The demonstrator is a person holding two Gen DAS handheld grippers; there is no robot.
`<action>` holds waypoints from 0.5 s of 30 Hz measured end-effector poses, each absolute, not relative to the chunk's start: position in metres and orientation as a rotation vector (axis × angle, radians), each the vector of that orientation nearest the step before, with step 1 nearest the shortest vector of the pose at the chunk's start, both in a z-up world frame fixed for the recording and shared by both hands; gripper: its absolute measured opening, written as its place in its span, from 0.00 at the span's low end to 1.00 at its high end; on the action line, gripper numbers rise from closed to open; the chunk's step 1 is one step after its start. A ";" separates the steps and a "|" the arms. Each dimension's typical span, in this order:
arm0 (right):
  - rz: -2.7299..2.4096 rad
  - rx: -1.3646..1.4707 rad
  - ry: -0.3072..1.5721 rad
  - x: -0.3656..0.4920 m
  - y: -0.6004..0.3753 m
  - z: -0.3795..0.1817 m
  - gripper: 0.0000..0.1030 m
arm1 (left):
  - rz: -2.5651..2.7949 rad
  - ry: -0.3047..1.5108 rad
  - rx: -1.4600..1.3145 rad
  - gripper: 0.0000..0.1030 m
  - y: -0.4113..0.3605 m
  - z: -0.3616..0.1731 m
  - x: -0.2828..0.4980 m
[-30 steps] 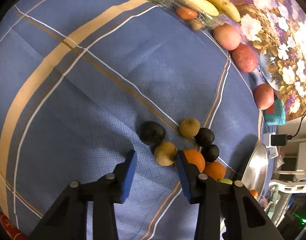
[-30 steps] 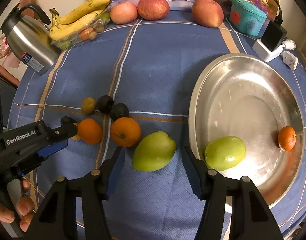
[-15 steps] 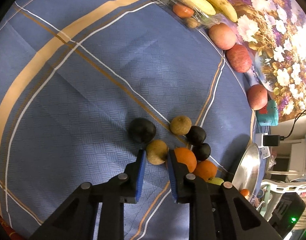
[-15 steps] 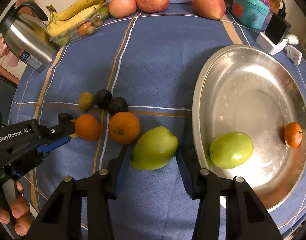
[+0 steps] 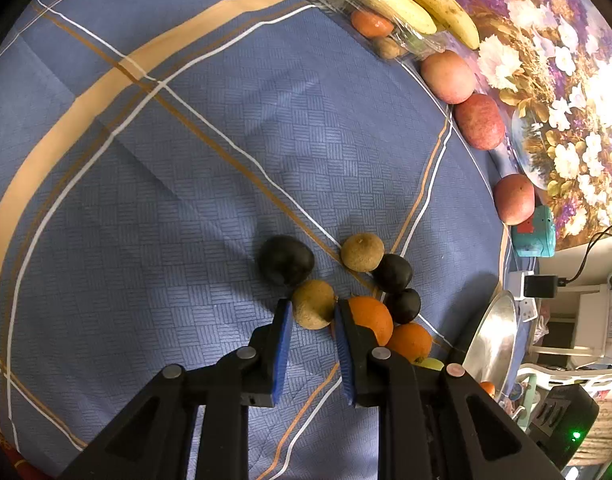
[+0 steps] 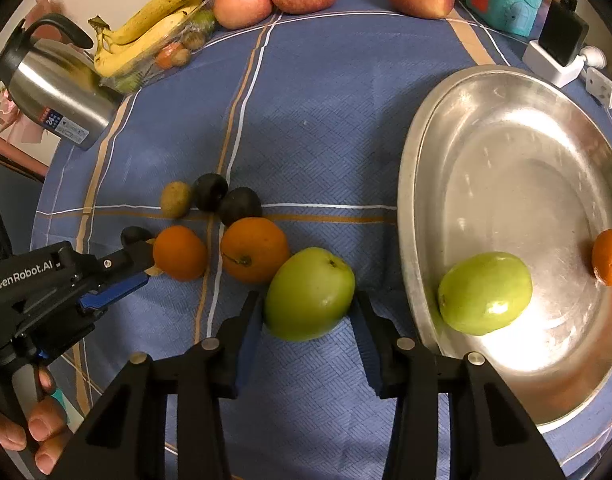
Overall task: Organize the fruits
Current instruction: 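Grasp a green apple with the right tool while the left tool grasps a small tan fruit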
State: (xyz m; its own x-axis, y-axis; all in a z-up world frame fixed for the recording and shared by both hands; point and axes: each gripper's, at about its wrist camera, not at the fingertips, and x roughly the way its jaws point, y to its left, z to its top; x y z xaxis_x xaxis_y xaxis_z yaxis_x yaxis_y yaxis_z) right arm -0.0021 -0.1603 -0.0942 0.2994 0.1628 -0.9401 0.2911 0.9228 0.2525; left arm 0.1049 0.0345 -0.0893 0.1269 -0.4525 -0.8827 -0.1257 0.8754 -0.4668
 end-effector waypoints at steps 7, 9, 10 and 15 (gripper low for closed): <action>-0.081 0.442 1.265 -0.004 -0.159 -0.094 0.43 | -0.252 1.439 -0.492 0.22 0.034 -0.089 0.105; -0.080 0.450 1.262 -0.006 -0.162 -0.093 0.43 | -0.251 1.438 -0.496 0.22 0.034 -0.089 0.105; -0.080 0.452 1.261 -0.005 -0.162 -0.093 0.43 | -0.249 1.438 -0.502 0.22 0.035 -0.089 0.105; -0.084 0.451 1.253 -0.006 -0.165 -0.090 0.42 | -0.249 1.434 -0.512 0.22 0.039 -0.088 0.105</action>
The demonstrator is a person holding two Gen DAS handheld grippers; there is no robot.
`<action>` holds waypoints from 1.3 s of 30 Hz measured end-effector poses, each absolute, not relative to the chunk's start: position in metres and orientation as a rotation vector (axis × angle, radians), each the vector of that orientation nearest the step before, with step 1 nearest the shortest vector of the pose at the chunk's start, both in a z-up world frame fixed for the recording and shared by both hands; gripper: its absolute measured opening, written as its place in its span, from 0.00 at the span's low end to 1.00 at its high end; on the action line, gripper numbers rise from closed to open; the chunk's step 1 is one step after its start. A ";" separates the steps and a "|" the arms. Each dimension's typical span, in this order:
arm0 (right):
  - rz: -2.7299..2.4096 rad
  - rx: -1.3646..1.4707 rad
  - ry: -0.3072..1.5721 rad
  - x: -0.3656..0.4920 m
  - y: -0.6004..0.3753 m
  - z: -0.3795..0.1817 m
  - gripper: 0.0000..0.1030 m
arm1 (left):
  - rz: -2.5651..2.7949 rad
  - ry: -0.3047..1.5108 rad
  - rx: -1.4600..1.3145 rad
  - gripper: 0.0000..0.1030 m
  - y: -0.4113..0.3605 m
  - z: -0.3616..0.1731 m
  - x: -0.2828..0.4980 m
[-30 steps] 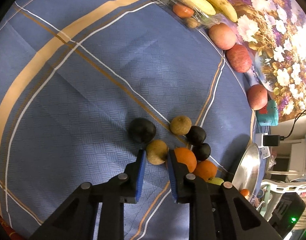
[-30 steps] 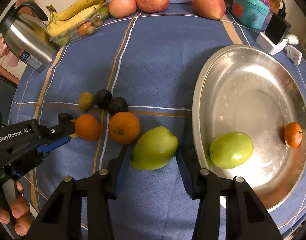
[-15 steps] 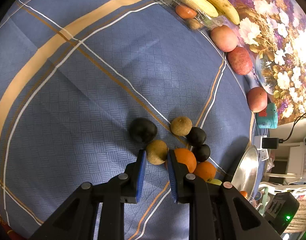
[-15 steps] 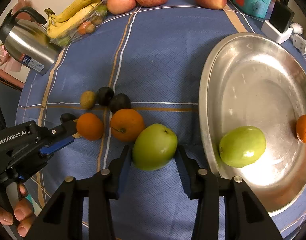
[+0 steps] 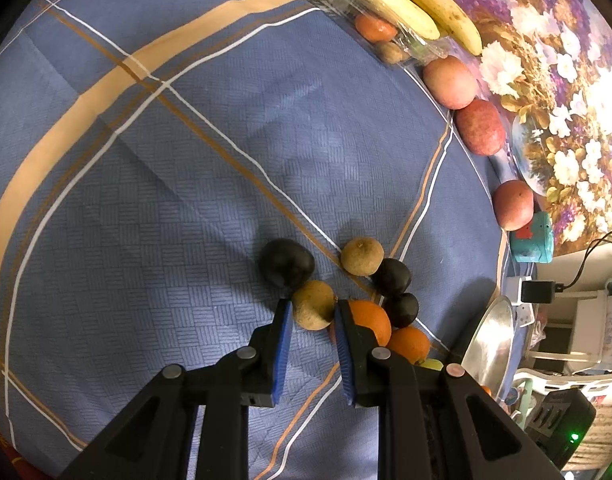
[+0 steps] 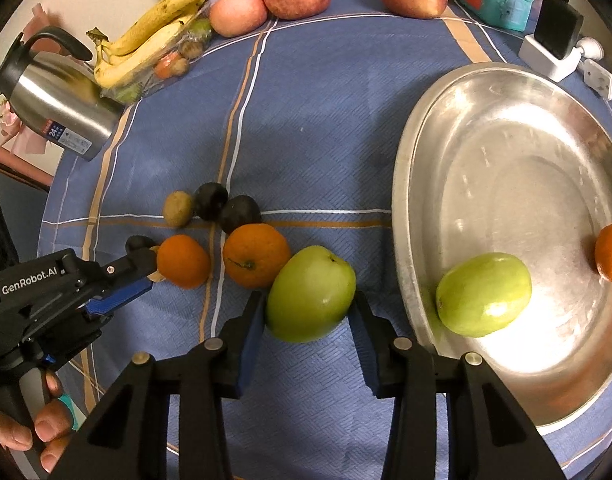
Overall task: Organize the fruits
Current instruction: 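Grasp a green apple with the right tool while the left tool grasps a small tan fruit, then release the tan fruit from the left tool into the plate while the right tool drops the green apple there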
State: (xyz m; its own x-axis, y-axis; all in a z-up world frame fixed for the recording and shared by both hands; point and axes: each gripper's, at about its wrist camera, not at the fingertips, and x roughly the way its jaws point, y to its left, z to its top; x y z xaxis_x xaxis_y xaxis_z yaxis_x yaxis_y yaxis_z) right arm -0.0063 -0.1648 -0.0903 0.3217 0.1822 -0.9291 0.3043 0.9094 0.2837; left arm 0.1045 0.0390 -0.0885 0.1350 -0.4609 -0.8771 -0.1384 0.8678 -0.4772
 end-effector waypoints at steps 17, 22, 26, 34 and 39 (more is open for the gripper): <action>-0.072 0.480 1.123 -0.020 -0.178 -0.048 0.40 | -0.310 1.328 -0.522 0.22 0.040 -0.050 0.097; -0.081 0.480 1.072 -0.026 -0.183 -0.033 0.40 | -0.337 1.286 -0.514 0.22 0.038 -0.035 0.093; -0.087 0.488 1.044 -0.029 -0.187 -0.024 0.40 | -0.349 1.268 -0.506 0.21 0.034 -0.029 0.092; -0.105 0.489 1.032 -0.031 -0.192 -0.022 0.40 | -0.375 1.256 -0.467 0.21 0.019 -0.024 0.089; -0.143 0.503 1.025 -0.034 -0.205 -0.023 0.40 | -0.398 1.255 -0.439 0.21 0.010 -0.023 0.085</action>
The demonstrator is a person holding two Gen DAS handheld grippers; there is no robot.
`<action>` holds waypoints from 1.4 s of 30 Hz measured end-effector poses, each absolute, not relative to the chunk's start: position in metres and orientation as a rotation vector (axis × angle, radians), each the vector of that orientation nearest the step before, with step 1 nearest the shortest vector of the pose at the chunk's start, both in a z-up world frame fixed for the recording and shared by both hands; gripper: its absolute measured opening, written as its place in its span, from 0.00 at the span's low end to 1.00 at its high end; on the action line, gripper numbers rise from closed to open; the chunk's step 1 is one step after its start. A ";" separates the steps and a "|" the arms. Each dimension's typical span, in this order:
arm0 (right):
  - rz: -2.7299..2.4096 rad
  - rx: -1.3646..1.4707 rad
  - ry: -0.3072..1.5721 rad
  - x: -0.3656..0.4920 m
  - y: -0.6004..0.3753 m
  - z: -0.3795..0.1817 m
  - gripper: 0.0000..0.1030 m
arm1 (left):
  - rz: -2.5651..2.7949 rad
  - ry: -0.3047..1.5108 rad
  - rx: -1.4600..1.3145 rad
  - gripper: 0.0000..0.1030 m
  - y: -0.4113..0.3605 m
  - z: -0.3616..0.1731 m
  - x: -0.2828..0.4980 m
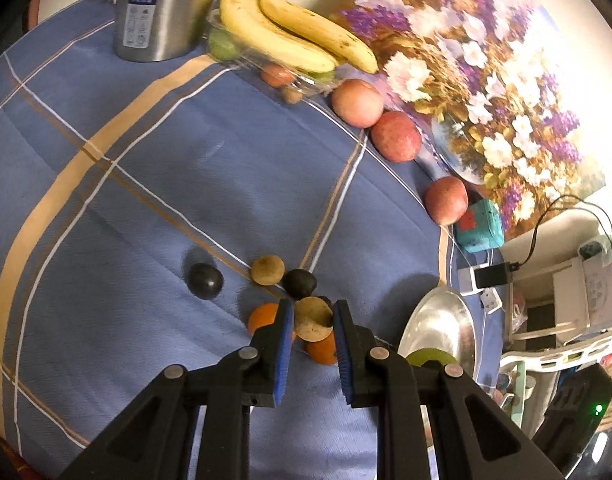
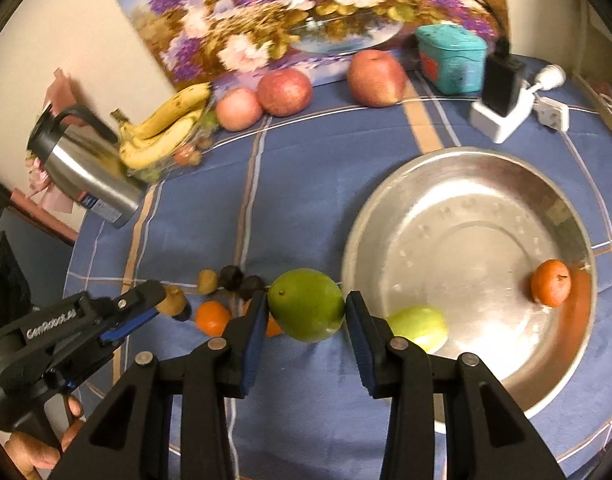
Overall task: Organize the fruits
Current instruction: 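Release the tan fruit from the left tool into the plate while the right tool drops the green apple there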
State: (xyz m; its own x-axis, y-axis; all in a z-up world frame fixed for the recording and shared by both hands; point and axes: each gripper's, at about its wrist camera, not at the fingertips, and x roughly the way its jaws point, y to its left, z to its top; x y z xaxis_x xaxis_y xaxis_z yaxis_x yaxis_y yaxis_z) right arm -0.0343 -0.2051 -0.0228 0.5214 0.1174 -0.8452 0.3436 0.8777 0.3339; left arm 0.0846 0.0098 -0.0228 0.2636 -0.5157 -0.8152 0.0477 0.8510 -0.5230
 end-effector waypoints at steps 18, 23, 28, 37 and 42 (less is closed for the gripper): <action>-0.507 0.563 0.978 -0.080 -0.306 -0.027 0.40 | -0.671 1.255 -0.208 0.21 -0.088 -0.013 0.050; -0.531 0.561 0.968 -0.081 -0.311 -0.027 0.40 | -0.724 1.216 -0.151 0.21 -0.109 -0.010 0.045; -0.534 0.567 0.977 -0.081 -0.314 -0.032 0.40 | -0.762 1.170 -0.116 0.21 -0.125 -0.013 0.046; -0.548 0.580 1.023 -0.080 -0.317 -0.049 0.40 | -0.802 1.140 -0.074 0.21 -0.141 -0.021 0.042; -0.544 0.581 1.045 -0.079 -0.318 -0.055 0.40 | -0.792 1.148 -0.025 0.21 -0.148 -0.029 0.038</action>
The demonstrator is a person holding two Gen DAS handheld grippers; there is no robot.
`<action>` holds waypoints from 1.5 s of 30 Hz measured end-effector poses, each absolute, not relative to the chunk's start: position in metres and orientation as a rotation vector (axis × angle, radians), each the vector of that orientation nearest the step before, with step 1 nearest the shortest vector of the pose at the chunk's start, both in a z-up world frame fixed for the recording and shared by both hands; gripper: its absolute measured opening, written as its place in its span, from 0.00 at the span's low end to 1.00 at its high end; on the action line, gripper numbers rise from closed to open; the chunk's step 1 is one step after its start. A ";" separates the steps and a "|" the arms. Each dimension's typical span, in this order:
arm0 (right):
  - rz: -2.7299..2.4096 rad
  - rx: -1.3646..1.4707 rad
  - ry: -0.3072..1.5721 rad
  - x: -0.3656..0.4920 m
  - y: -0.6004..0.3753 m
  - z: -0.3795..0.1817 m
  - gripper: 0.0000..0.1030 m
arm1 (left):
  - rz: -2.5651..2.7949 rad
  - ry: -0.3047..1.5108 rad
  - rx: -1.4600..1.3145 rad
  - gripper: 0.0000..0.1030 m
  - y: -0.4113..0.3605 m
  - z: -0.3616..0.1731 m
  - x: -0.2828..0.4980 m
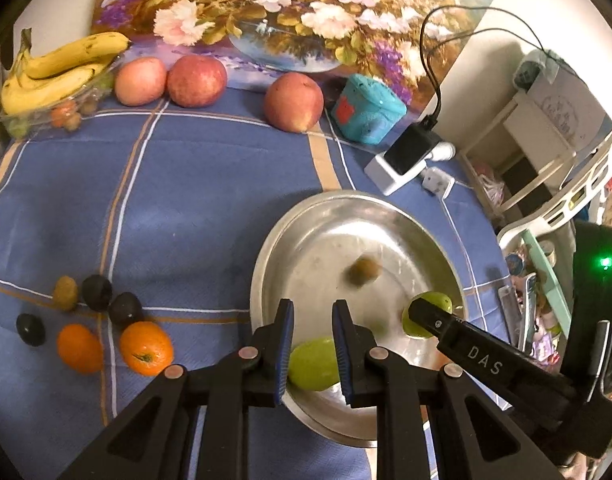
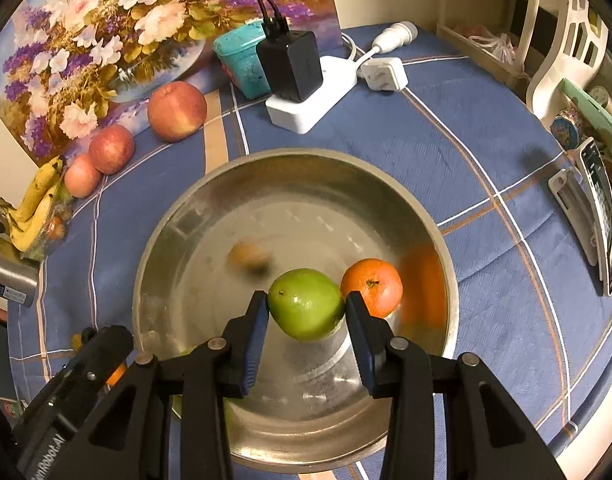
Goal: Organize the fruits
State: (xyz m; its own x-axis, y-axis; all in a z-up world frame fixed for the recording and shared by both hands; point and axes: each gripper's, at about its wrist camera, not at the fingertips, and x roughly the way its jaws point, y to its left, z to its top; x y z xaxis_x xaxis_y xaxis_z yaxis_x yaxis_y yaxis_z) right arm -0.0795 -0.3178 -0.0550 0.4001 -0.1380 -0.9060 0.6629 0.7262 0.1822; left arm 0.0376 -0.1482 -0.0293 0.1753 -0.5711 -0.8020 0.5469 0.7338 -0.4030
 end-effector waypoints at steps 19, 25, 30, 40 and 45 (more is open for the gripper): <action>-0.579 0.542 1.041 -0.080 -0.317 -0.048 0.46 | -0.775 1.145 -0.026 0.22 -0.146 -0.027 0.037; -0.575 0.521 1.022 -0.080 -0.314 -0.042 0.46 | -0.744 1.164 -0.062 0.22 -0.137 -0.025 0.042; -0.567 0.505 1.019 -0.078 -0.311 -0.039 0.46 | -0.683 1.179 -0.070 0.22 -0.129 -0.025 0.047; -0.509 0.433 1.031 -0.067 -0.292 -0.036 0.55 | -0.430 1.239 -0.076 0.35 -0.093 -0.032 0.065; -0.478 0.384 1.035 -0.061 -0.279 -0.035 0.63 | -0.350 1.228 -0.098 0.72 -0.072 -0.035 0.072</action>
